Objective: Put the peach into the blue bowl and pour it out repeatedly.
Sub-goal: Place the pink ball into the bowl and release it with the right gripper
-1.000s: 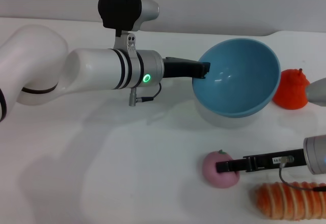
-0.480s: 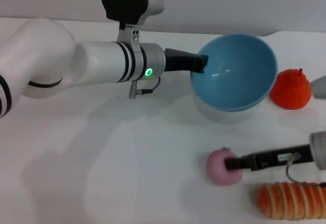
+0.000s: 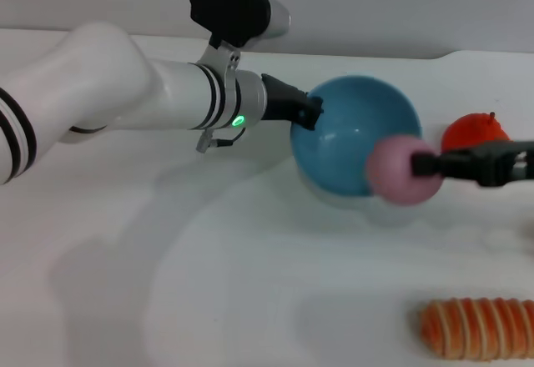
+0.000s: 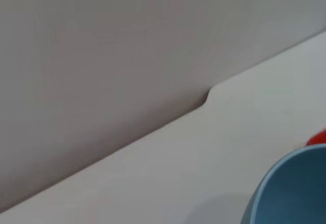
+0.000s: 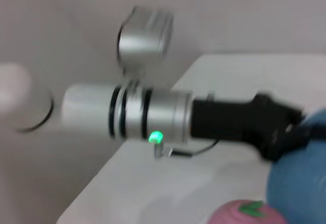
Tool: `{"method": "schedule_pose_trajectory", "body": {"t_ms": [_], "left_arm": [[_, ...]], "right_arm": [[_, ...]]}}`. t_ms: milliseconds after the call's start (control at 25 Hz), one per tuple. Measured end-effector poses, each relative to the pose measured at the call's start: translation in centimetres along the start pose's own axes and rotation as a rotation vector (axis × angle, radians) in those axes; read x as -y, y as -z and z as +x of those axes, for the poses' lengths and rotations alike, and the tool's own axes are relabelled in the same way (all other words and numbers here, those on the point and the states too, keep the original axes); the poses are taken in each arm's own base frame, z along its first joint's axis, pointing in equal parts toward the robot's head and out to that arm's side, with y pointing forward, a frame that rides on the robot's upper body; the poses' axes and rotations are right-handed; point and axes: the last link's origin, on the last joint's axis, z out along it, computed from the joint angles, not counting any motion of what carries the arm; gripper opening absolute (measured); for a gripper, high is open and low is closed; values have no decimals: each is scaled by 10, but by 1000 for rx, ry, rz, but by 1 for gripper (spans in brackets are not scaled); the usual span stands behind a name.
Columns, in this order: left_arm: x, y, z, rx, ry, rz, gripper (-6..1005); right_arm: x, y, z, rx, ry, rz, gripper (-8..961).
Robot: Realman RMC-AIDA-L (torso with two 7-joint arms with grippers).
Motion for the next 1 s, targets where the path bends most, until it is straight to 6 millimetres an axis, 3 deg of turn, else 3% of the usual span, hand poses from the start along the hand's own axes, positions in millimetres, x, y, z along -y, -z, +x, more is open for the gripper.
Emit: {"method": "schedule_pose_trajectory", "body": {"t_ms": [280, 720, 1000], "left_arm": [[-17, -3, -6, 48, -59, -64, -1], [-38, -5, 5, 45, -120, -127, -1], [-43, -5, 8, 53, -129, -151, -2]], "right_arm": [[17, 6, -1, 53, -41, 102, 45], [33, -4, 11, 77, -87, 147, 178], [38, 6, 13, 154, -119, 165, 376]]}}
